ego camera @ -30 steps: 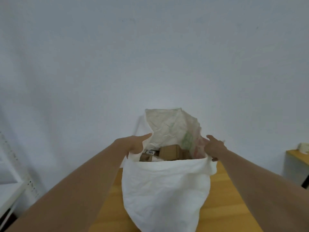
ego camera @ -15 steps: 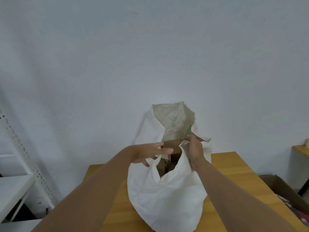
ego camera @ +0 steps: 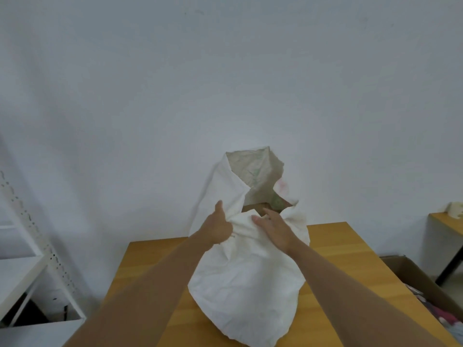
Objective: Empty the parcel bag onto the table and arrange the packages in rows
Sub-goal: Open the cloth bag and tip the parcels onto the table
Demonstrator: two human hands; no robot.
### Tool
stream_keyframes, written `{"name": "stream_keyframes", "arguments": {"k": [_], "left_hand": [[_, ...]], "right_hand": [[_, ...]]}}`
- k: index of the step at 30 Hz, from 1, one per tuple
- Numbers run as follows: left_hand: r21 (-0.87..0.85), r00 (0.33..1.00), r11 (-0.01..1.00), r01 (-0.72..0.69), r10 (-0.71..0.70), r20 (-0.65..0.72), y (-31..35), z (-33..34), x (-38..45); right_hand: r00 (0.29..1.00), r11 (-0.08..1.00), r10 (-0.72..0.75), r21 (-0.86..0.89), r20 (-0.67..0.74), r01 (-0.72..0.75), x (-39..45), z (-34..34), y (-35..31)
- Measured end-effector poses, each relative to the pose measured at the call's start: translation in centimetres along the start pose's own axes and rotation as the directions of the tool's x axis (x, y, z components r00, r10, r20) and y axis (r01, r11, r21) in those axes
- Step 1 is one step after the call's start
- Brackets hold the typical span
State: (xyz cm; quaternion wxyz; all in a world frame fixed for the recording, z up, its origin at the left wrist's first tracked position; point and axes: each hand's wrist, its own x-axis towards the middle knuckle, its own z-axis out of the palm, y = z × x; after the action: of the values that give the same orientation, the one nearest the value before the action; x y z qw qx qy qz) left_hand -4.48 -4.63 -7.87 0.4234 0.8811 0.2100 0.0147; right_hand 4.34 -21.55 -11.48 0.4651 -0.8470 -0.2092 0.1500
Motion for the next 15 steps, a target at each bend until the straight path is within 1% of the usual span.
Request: {"name": "stream_keyframes", "arguments": {"k": [1,2,3,4,5,6,7,9,10,11,12,13,14,15], "left_hand": [[-0.161,0.999,0.986,0.035,-0.036,-0.004,-0.2,0.2,0.3],[-0.326,0.999,0.944,0.053,-0.054,0.008,-0.2,0.4,0.4],[-0.484,0.998,0.873,0.069,-0.067,0.022,-0.2,0.6,0.6],[-0.617,0.996,0.782,0.093,-0.079,0.049,0.0,0.8,0.7],[-0.710,0.993,0.694,0.120,-0.090,0.081,0.1,1.0,0.8],[-0.759,0.989,0.634,0.148,-0.086,0.122,0.1,0.9,0.6],[-0.783,0.984,0.599,0.169,-0.055,0.170,0.1,1.0,0.6],[-0.814,0.964,0.552,0.180,0.066,0.258,-0.2,1.1,0.5],[-0.822,0.953,0.544,0.169,0.121,0.277,-0.5,1.2,0.6],[-0.816,0.953,0.561,0.141,0.147,0.266,-0.9,1.3,0.9],[-0.784,0.960,0.612,0.100,0.148,0.237,-1.3,1.4,1.1],[-0.721,0.970,0.692,0.044,0.143,0.196,-1.8,1.7,1.4],[-0.610,0.977,0.792,-0.013,0.139,0.159,-1.8,2.3,1.1],[-0.457,0.981,0.887,-0.070,0.144,0.129,-1.8,3.1,1.2]], "right_hand": [[0.999,0.999,-0.009,-0.047,0.037,0.010,-0.2,0.6,0.1],[0.997,0.996,-0.030,-0.076,0.072,0.035,-0.3,1.3,0.2],[0.993,0.995,-0.057,-0.078,0.104,0.066,-0.4,1.9,0.2],[0.989,0.996,-0.074,-0.041,0.130,0.080,-0.4,2.4,0.2],[0.986,0.996,-0.089,0.016,0.143,0.087,-0.4,2.8,0.2],[0.985,0.994,-0.094,0.072,0.142,0.085,-0.2,3.2,0.3],[0.986,0.990,-0.098,0.116,0.133,0.082,-0.1,3.4,0.4],[0.987,0.979,-0.114,0.182,0.113,0.092,0.4,3.9,0.5],[0.990,0.975,-0.115,0.200,0.086,0.096,0.8,4.1,0.5],[0.993,0.970,-0.115,0.217,0.034,0.106,1.2,4.3,0.6],[0.994,0.962,-0.105,0.251,-0.032,0.110,1.6,4.3,0.7],[0.994,0.947,-0.064,0.309,-0.083,0.087,1.6,4.2,0.5],[0.994,0.926,-0.019,0.373,-0.108,0.058,1.7,4.1,0.4],[0.993,0.905,0.011,0.424,-0.115,0.039,2.0,4.0,0.4]]}}
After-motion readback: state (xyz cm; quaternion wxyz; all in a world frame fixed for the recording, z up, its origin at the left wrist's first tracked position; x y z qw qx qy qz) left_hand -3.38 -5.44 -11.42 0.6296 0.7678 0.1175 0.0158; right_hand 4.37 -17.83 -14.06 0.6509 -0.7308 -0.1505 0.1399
